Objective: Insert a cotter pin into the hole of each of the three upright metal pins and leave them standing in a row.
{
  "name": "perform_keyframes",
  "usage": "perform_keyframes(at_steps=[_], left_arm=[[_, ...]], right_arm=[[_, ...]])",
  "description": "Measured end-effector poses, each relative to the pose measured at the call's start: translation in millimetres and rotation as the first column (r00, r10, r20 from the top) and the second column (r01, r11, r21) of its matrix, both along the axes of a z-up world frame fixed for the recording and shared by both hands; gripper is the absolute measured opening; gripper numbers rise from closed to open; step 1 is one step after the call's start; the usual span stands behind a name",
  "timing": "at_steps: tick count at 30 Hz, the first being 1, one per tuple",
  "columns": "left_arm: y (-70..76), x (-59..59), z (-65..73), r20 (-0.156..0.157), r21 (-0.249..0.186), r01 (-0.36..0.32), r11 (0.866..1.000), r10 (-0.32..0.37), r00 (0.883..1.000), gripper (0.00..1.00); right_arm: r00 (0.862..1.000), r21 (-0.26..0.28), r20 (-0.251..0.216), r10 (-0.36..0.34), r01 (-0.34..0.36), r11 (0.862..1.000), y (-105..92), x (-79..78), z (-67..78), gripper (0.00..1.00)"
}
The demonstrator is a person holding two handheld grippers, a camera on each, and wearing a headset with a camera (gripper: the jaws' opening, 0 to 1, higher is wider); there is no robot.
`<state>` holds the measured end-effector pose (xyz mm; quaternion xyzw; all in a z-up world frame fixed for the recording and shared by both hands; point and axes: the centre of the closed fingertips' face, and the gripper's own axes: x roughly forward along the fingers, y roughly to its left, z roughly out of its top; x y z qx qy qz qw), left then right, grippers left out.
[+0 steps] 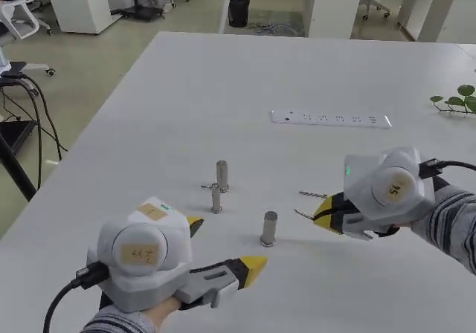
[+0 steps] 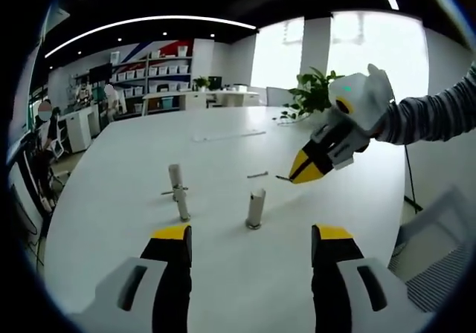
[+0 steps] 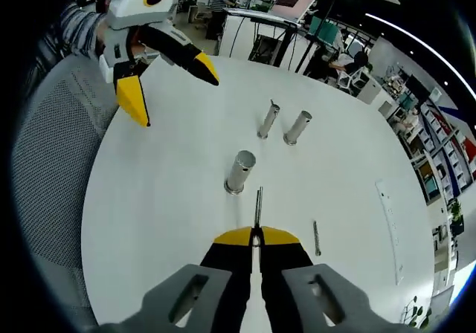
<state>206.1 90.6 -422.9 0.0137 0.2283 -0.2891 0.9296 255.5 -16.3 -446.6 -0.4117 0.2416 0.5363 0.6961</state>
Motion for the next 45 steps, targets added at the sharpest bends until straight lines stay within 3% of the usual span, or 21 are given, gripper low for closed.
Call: perform_keyframes(at_steps=[6, 16, 21, 32, 45], left_arm=[[-9.4, -2.5, 5.2, -0.005, -0.029, 0.035, 0.999, -0.035, 0.999, 0.52], [-23.1, -7.3, 13.7, -0.022, -0.124, 0.075, 0.989, -0.078, 0.997, 0.35], [-25.7, -9.2, 13.3, -0.047, -0.153, 0.075, 0.985, -0.084, 0.995, 0.30], [-32.2, -10.4, 20.9, -0.088, -0.266, 0.059, 0.962, -0.085, 0.993, 0.14], [-36.7, -11.9, 23.7, -0.097, -0.310, 0.056, 0.949, -0.090, 0.991, 0.00]], right_arm=[[0.994, 0.003, 0.048, 0.098, -0.099, 0.995, 16.3, -18.3, 7.5, 0.00], [0.965, 0.002, 0.119, 0.233, -0.235, 0.972, 41.4, -45.9, 21.5, 0.00], [0.957, 0.019, 0.134, 0.259, -0.264, 0.964, 49.9, -53.7, 27.7, 0.00], [0.944, 0.046, 0.150, 0.293, -0.303, 0.952, 59.8, -64.4, 36.9, 0.00], [0.941, 0.053, 0.154, 0.301, -0.313, 0.948, 62.8, -68.6, 39.2, 0.00]])
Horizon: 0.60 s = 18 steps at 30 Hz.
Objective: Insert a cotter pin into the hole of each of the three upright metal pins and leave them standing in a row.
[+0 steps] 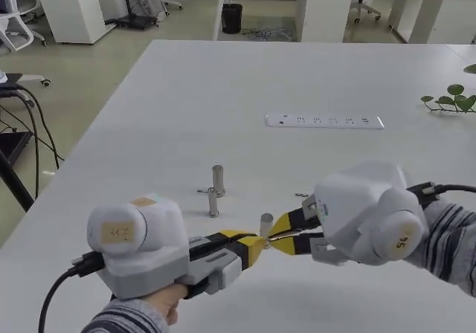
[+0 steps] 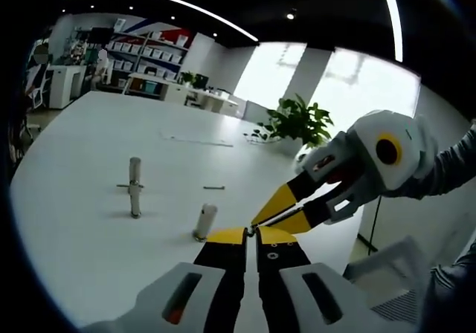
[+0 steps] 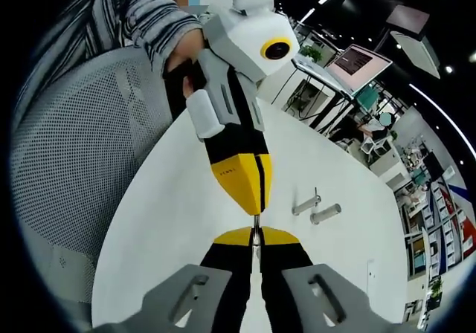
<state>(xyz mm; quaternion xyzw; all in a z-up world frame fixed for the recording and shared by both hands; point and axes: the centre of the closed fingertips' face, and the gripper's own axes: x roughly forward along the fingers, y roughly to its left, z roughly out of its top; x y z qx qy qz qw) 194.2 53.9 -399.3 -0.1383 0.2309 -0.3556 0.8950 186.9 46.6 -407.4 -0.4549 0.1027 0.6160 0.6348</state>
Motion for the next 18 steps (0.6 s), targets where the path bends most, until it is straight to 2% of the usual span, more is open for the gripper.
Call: perform_keyframes(at_steps=[2, 6, 10, 11, 15, 18], left_arm=[[-1.3, -1.2, 0.2, -0.006, -0.006, 0.006, 1.000, -0.006, 1.000, 0.00], [-2.8, -2.8, 0.3, 0.016, 0.013, 0.027, 1.000, -0.028, 0.999, 0.00], [-4.7, -4.6, 0.4, 0.050, 0.049, 0.060, 0.997, -0.062, 0.997, 0.00], [-5.2, -5.3, 0.6, 0.068, 0.069, 0.074, 0.995, -0.079, 0.995, 0.00], [-7.1, -10.0, 2.6, 0.107, 0.109, 0.115, 0.987, -0.127, 0.986, 0.00], [-7.6, -12.8, 3.8, 0.135, 0.127, 0.141, 0.982, -0.158, 0.978, 0.00]], right_arm=[[1.000, -0.003, 0.003, 0.002, -0.002, 1.000, 0.0, -0.2, -0.1, 0.00], [1.000, -0.002, -0.001, 0.000, 0.000, 1.000, -0.4, -0.8, -0.2, 0.00], [1.000, 0.000, -0.021, -0.015, 0.015, 1.000, -1.5, -2.1, -1.1, 0.00], [1.000, -0.010, -0.020, -0.017, 0.017, 1.000, -2.8, -1.8, -2.0, 0.00], [0.999, -0.021, -0.038, -0.034, 0.033, 0.999, -6.1, -1.2, -5.3, 0.00], [0.997, -0.023, -0.061, -0.045, 0.043, 0.999, -8.2, -2.1, -7.8, 0.00]])
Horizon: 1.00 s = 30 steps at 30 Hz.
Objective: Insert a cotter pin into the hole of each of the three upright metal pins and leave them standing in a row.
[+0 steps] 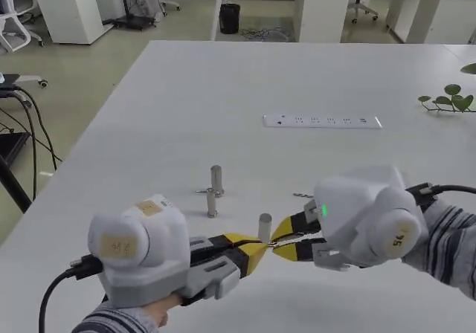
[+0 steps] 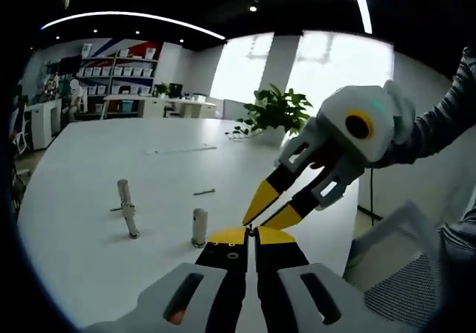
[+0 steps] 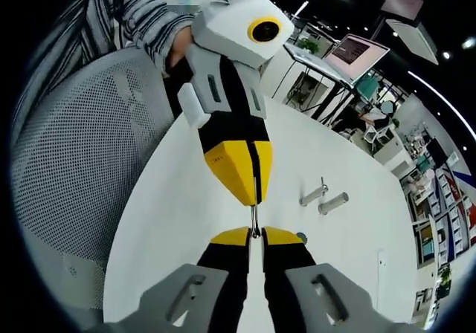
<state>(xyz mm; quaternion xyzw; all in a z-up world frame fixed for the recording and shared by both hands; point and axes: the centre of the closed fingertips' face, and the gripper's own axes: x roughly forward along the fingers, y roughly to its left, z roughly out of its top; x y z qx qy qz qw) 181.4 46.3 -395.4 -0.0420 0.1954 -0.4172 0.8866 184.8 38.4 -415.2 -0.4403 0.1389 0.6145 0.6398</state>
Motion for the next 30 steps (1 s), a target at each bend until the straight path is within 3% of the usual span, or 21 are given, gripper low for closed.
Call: perform_keyframes(at_steps=[6, 12, 17, 23, 27, 30], left_arm=[[-2.0, -6.9, 2.2, 0.074, 0.061, 0.091, 0.994, -0.095, 0.993, 0.00], [-2.5, -12.1, -1.3, 0.099, 0.129, 0.161, 0.979, -0.174, 0.980, 0.00], [-0.3, -11.9, -6.9, 0.078, 0.146, 0.159, 0.976, -0.172, 0.982, 0.00], [-0.4, -8.3, -9.2, 0.078, 0.157, 0.131, 0.979, -0.145, 0.986, 0.01], [-0.7, -6.3, -14.1, 0.073, 0.168, 0.112, 0.979, -0.125, 0.989, 0.09], [1.4, -1.6, -17.1, 0.079, 0.184, 0.077, 0.980, -0.093, 0.993, 0.13]], right_arm=[[0.999, 0.016, -0.051, -0.005, 0.006, 1.000, 0.2, -5.5, -1.2, 0.00], [0.998, 0.003, -0.069, 0.015, -0.014, 1.000, -0.2, -11.7, -3.7, 0.00], [0.998, -0.004, -0.063, 0.017, -0.018, 1.000, -0.8, -12.2, -4.4, 0.00], [0.999, -0.011, -0.046, 0.015, -0.015, 1.000, -1.6, -10.5, -5.1, 0.00], [0.999, -0.013, -0.034, -0.005, 0.005, 1.000, -4.2, -6.1, -4.9, 0.00], [0.999, -0.050, -0.011, -0.042, 0.042, 0.998, -11.6, 2.5, -9.5, 0.00]])
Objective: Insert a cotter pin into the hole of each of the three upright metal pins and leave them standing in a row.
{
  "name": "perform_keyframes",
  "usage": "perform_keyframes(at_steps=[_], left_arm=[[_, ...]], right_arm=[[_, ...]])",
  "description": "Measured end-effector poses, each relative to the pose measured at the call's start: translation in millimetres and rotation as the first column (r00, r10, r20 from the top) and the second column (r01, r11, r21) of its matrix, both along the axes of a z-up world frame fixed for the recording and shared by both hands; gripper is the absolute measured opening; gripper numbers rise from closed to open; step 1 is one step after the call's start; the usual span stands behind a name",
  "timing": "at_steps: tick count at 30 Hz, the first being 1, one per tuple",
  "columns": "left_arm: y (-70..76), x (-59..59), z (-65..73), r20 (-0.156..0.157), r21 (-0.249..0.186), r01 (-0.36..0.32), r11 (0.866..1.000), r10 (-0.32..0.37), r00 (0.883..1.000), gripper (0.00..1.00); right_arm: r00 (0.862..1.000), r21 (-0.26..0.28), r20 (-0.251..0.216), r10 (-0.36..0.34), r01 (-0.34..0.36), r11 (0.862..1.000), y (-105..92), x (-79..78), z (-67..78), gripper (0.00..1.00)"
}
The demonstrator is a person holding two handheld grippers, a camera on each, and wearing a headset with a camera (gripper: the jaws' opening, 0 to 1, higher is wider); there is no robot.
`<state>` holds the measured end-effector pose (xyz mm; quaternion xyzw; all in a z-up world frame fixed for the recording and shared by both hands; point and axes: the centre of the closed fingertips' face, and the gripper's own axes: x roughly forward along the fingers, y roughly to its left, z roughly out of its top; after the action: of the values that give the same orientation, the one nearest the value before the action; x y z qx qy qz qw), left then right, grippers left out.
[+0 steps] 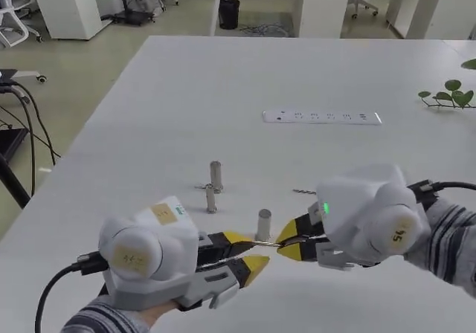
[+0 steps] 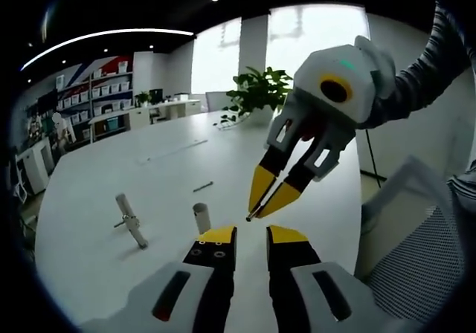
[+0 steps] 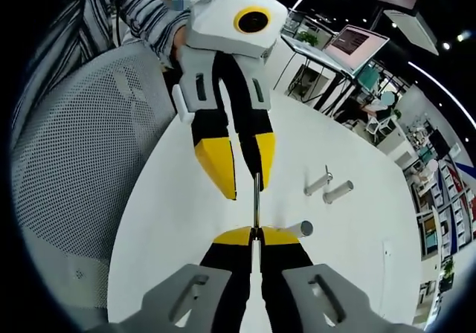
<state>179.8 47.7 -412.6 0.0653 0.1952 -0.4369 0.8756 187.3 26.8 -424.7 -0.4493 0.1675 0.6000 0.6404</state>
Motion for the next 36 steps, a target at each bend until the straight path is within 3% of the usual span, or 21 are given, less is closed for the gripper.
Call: perform_keyframes(at_steps=[7, 14, 21, 26, 36], left_arm=[[7.7, 14.1, -3.8, 0.028, 0.012, -0.084, 0.996, 0.084, 0.996, 0.19], [11.6, 32.1, -12.2, 0.041, 0.018, -0.170, 0.985, 0.169, 0.985, 0.29], [8.4, 50.5, -24.3, 0.036, 0.036, -0.217, 0.976, 0.216, 0.976, 0.31], [7.4, 63.3, -35.4, 0.039, 0.074, -0.243, 0.967, 0.241, 0.970, 0.32], [-3.1, 82.9, -50.5, 0.003, 0.077, -0.268, 0.960, 0.269, 0.963, 0.28]], right_arm=[[0.997, -0.042, 0.029, -0.073, 0.075, 0.996, -13.9, 18.3, -9.0, 0.00], [0.988, -0.086, 0.066, -0.137, 0.143, 0.986, -24.8, 41.1, -17.9, 0.00], [0.978, -0.107, 0.055, -0.203, 0.208, 0.972, -33.5, 59.0, -29.6, 0.00], [0.973, -0.122, 0.045, -0.225, 0.229, 0.966, -36.4, 65.2, -36.6, 0.00], [0.963, -0.127, 0.038, -0.267, 0.270, 0.955, -36.4, 77.8, -44.8, 0.00]])
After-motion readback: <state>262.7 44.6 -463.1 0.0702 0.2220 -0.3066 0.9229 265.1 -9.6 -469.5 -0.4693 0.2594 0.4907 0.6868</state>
